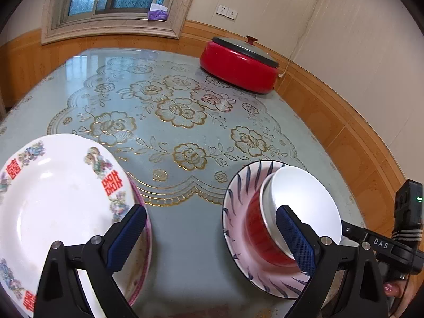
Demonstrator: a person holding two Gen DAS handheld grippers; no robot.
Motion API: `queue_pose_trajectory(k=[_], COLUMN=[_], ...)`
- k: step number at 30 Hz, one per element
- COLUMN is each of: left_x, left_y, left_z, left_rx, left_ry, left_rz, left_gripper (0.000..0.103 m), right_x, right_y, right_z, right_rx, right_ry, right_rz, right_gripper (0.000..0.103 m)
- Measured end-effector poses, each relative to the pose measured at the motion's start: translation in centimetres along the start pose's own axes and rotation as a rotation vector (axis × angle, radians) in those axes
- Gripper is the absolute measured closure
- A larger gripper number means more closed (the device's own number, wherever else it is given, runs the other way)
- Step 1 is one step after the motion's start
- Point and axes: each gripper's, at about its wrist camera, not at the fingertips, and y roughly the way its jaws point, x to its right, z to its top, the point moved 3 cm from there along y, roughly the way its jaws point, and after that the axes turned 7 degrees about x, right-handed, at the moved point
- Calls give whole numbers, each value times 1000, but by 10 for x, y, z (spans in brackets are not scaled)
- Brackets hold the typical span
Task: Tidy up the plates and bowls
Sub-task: 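Grasp the blue-striped plate rim with the left tool and tilt it up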
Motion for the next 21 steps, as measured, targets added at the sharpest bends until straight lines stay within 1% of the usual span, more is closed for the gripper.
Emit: queue_pose_trajectory(k=[2,4,7,8,10,12,14,17,19,21], left_x=[2,2,-2,-2,-3,-4,-4,-3,-2,-1], left_y=[0,0,0,1,2,3,5,12,18,22], left_z=[-1,-1,1,2,2,2,2,-1,-4,-7], left_rx=[13,19,18,18,20,9,3,-35,-64,-80], left_ry=[18,38,-2,-6,-4,2,13,27,28,35], left_rz=[10,20,-7,0,10,7,22,24,13,12], left_gripper=[5,8,11,11,23,26,28,36,44,50], right_x=[0,0,2,2,4,5,4,3,3,4], right_y=[2,2,-6,-8,-7,-2,2,9,13,17], right_z=[-1,0,4,6,8,7,5,3,1,0], right_rx=[-12,-11,27,35,20,-8,-27,-52,-64,-74], right_ry=[4,4,14,12,19,21,14,13,16,17], right_rz=[7,8,15,22,26,23,24,50,54,59], right_gripper=[76,76,76,76,76,76,76,76,76,76])
